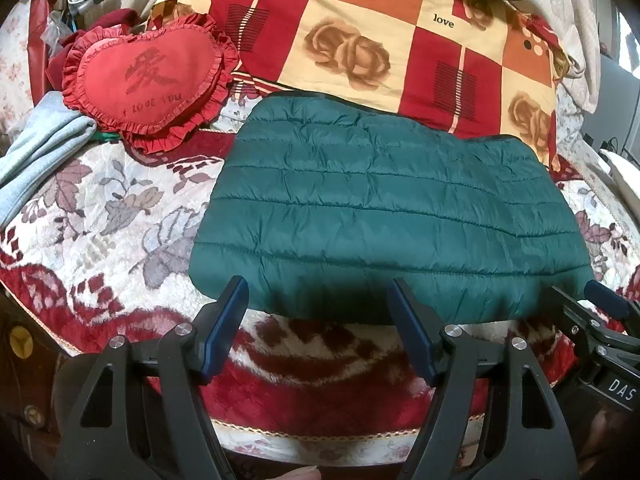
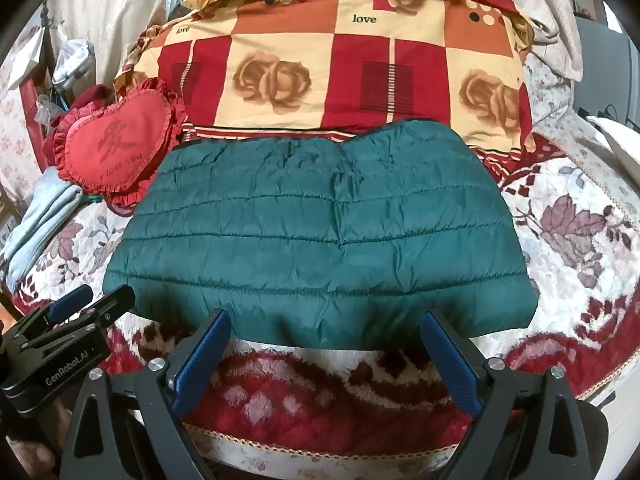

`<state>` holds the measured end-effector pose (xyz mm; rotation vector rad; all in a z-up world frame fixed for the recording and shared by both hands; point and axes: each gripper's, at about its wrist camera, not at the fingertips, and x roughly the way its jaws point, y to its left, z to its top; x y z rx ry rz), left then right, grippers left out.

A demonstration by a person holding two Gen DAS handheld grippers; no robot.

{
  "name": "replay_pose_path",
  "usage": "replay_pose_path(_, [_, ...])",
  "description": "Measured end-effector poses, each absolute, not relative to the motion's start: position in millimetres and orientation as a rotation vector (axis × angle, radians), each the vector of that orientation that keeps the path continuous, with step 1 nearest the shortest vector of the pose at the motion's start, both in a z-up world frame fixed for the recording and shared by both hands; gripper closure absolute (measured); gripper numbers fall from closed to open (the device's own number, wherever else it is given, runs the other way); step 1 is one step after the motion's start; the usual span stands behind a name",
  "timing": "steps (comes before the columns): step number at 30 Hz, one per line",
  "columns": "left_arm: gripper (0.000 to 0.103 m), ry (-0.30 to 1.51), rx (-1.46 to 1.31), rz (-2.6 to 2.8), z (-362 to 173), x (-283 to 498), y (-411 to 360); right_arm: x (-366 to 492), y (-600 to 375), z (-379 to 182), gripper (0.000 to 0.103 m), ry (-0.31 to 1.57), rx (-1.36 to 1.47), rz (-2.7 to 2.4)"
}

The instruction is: Fold large clothes

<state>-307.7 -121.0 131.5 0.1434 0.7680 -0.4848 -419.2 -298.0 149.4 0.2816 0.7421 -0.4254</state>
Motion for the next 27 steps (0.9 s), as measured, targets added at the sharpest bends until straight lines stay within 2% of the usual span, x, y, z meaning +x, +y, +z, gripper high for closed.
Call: replay_pose_path(27, [0.031, 0.784, 0.136, -0.492, 126.9, -304.5, -119.3, -418.5, -299.8, 145.5, 0.008, 0.758, 0.309, -0.411])
